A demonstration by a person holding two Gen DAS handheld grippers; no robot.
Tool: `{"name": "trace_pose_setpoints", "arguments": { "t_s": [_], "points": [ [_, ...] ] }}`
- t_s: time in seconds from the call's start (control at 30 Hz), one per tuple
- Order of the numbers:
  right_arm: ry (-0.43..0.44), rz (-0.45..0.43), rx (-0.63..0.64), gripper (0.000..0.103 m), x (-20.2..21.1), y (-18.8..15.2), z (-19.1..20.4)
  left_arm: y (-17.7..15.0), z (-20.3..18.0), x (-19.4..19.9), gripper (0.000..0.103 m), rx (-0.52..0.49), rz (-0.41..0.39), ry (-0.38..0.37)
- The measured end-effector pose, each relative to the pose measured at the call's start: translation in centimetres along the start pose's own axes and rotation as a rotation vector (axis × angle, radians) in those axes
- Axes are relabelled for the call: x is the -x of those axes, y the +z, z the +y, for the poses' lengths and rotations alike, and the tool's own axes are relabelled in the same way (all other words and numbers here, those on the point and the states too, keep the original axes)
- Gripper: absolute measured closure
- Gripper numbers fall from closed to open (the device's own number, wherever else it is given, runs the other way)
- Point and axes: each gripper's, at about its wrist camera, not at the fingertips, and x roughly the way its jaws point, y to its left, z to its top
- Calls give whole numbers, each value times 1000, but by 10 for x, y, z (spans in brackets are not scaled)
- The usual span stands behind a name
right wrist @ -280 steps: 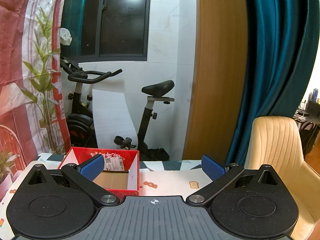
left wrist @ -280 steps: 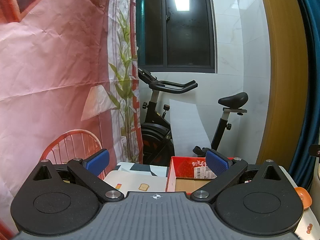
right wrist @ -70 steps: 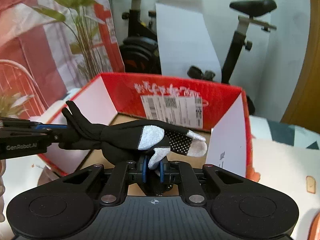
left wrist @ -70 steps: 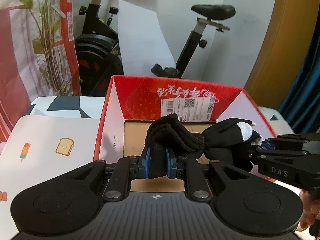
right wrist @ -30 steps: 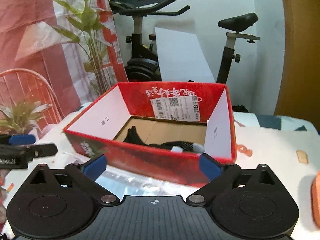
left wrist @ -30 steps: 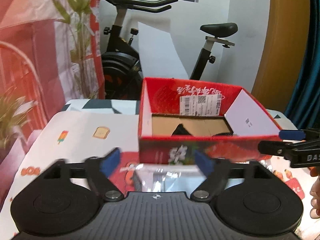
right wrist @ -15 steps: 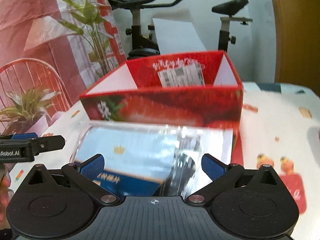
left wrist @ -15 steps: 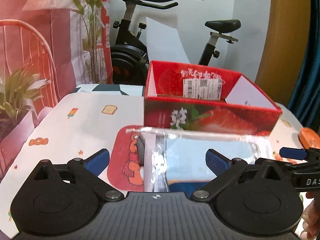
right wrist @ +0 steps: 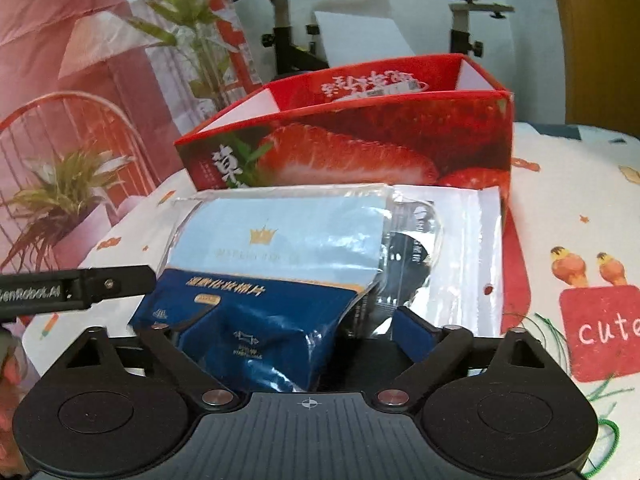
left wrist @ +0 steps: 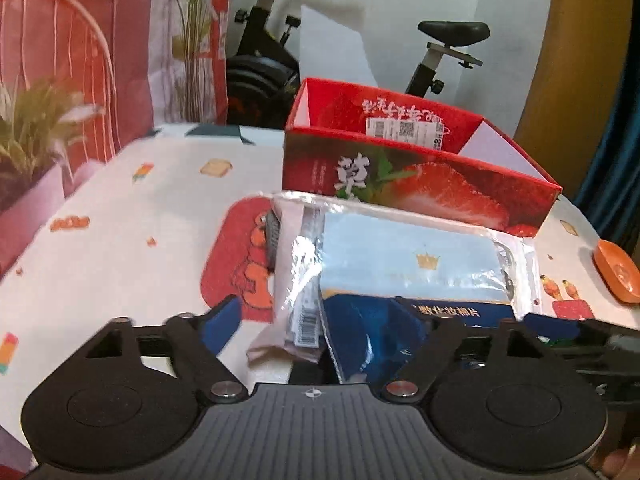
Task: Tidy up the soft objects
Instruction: 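Grasp the blue cotton-pad pack with both tools together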
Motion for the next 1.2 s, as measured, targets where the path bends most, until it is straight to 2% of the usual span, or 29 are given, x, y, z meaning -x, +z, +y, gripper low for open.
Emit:
{"name": "trace_pose_setpoints", "arguments": {
  "t_s": [0.07,0.17,0.43,0.7,0.93,1.0,1.1,1.2],
  "points": [
    [-3,1,25,19,-2,-2,4,-3,0,-2,52,15,15,-15],
    [10,5,42,26,-3,-6,6,-5,-2,-5,63,7,39,-42],
    [23,5,75,30,-6,-10,6,-9,-6,-14,63,13,75,-106],
    [13,12,108,30,-8,-12,8,-11,2,-21,60,65,95,-125],
    [11,11,122,30,-8,-13,9,-10,1,-23,60,68,98,-132],
    [10,12,125,30,-9,-13,9,-11,0,-22,60,62,103,-157],
    [11,12,129,30,-9,-14,10,-14,-6,-22,56,42,109,-176],
    [12,16,126,30,-9,-13,9,-15,-6,-23,46,41,111,-174]
  ]
}}
